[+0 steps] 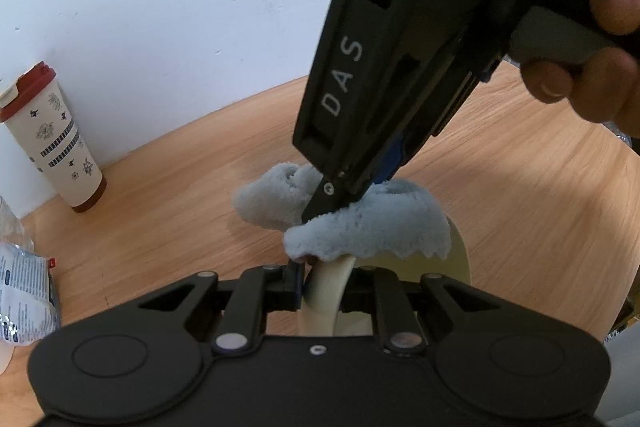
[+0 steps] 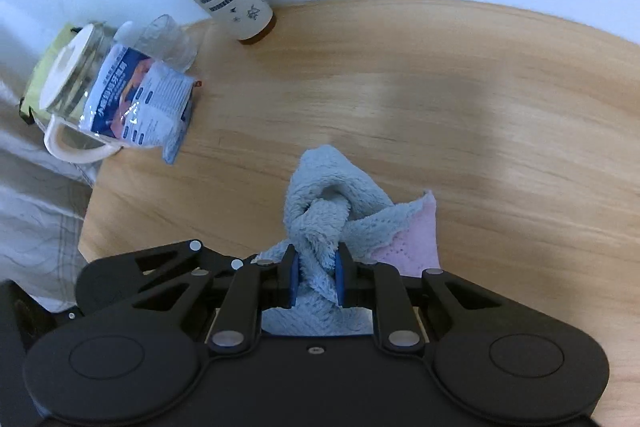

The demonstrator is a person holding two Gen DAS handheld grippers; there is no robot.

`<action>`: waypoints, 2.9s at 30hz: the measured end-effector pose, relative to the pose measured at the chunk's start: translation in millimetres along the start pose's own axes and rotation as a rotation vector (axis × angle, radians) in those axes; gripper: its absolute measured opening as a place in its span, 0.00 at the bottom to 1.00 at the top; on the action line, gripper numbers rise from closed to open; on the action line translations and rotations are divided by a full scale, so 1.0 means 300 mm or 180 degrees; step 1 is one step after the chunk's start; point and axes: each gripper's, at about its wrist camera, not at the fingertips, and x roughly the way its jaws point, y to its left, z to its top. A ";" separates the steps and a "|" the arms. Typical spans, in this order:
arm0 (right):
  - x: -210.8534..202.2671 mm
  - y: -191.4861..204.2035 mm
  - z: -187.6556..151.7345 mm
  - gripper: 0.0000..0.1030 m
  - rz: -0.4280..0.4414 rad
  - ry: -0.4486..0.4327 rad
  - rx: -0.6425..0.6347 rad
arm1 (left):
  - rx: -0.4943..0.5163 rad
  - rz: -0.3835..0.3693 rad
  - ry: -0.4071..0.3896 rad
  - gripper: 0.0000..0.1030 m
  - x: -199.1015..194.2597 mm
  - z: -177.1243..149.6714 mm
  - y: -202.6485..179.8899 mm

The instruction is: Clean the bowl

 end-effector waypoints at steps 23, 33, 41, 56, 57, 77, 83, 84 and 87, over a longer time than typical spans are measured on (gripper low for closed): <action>-0.025 -0.126 -0.024 0.20 0.0358 -0.0005 0.0604 | 0.0068 -0.0002 0.0009 0.13 -0.005 0.007 -0.025; -0.011 -0.057 -0.017 0.19 0.0040 0.0038 0.0104 | 0.0097 -0.0016 -0.0008 0.13 0.000 0.010 -0.031; 0.043 -0.200 -0.070 0.19 -0.0252 0.0143 0.0525 | -0.0028 -0.0052 0.0014 0.13 0.006 0.014 -0.013; -0.158 -0.301 -0.068 0.19 -0.0050 -0.0701 0.0897 | -0.0952 -0.0122 0.0269 0.10 0.031 -0.010 0.133; -0.163 -0.309 -0.068 0.19 -0.0054 -0.0719 0.0913 | -0.1061 -0.0129 0.0303 0.10 0.034 -0.016 0.149; -0.173 -0.371 -0.132 0.19 -0.0126 -0.0656 0.1017 | -0.2189 -0.0447 0.0766 0.11 0.093 -0.111 0.349; -0.166 -0.365 -0.135 0.19 -0.0110 -0.0613 0.0985 | -0.2142 -0.0501 0.0850 0.22 0.088 -0.110 0.352; -0.165 -0.363 -0.135 0.19 -0.0109 -0.0609 0.0977 | -0.2108 -0.0496 0.0881 0.29 0.087 -0.108 0.353; -0.163 -0.356 -0.135 0.19 -0.0108 -0.0586 0.0947 | -0.1993 -0.0563 0.0974 0.30 0.084 -0.101 0.353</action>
